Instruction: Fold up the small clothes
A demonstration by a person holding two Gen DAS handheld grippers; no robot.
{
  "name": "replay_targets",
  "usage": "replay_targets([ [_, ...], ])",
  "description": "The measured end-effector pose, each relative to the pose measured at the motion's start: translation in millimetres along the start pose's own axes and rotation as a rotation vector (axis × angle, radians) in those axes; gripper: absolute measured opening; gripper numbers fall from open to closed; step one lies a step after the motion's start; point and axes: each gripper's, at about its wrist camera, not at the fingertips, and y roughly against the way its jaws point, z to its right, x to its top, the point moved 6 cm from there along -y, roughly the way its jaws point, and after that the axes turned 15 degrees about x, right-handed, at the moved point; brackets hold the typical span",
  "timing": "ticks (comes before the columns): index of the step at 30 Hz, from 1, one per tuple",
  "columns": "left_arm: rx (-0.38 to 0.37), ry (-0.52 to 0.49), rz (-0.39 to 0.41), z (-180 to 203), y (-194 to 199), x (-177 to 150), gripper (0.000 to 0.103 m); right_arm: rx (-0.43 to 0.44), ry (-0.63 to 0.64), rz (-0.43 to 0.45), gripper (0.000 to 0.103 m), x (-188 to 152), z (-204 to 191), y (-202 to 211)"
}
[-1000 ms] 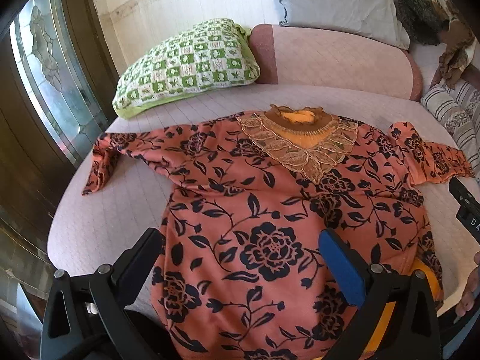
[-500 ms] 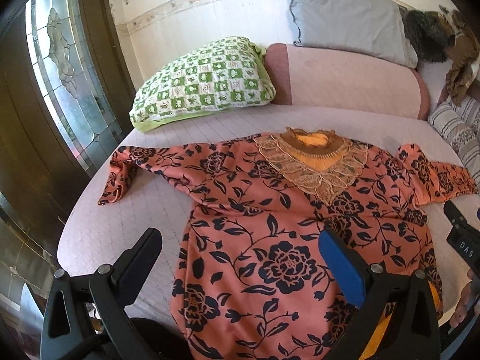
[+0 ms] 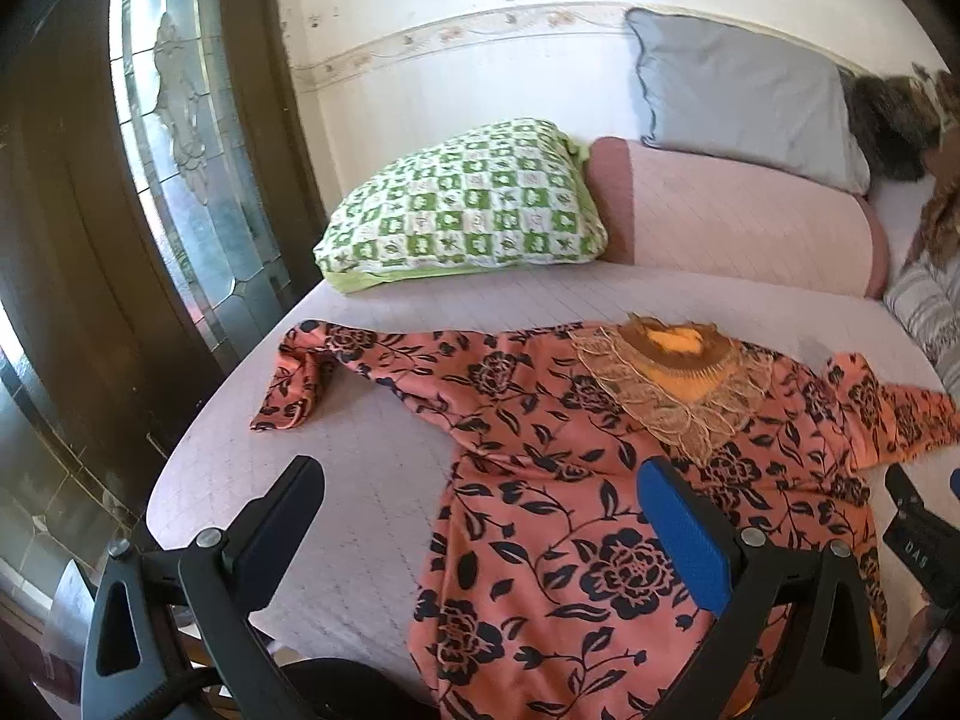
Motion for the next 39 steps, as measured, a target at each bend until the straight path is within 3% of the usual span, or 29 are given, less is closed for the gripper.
replay_targets([
  [9,-0.019,-0.032,0.001,14,2,-5,0.103,-0.009,0.019,-0.010,0.103,-2,-3,-2],
  [22,-0.099,-0.161,-0.032,76,-2,-18,0.103,-0.008,-0.087,-0.033,0.103,-1,39,-8],
  [27,-0.183,-0.222,-0.123,105,-18,-33,0.103,0.049,-0.334,-0.038,0.103,11,113,-27],
  [33,-0.255,-0.256,-0.166,131,-29,-42,0.103,0.172,-0.771,0.003,0.101,7,242,-70],
  [37,-0.270,-0.290,-0.194,148,-36,-44,0.103,0.222,-0.980,0.017,0.082,-9,299,-98],
  [39,-0.268,-0.305,-0.193,153,-41,-46,0.103,0.209,-1.022,0.015,0.079,-14,317,-110],
])
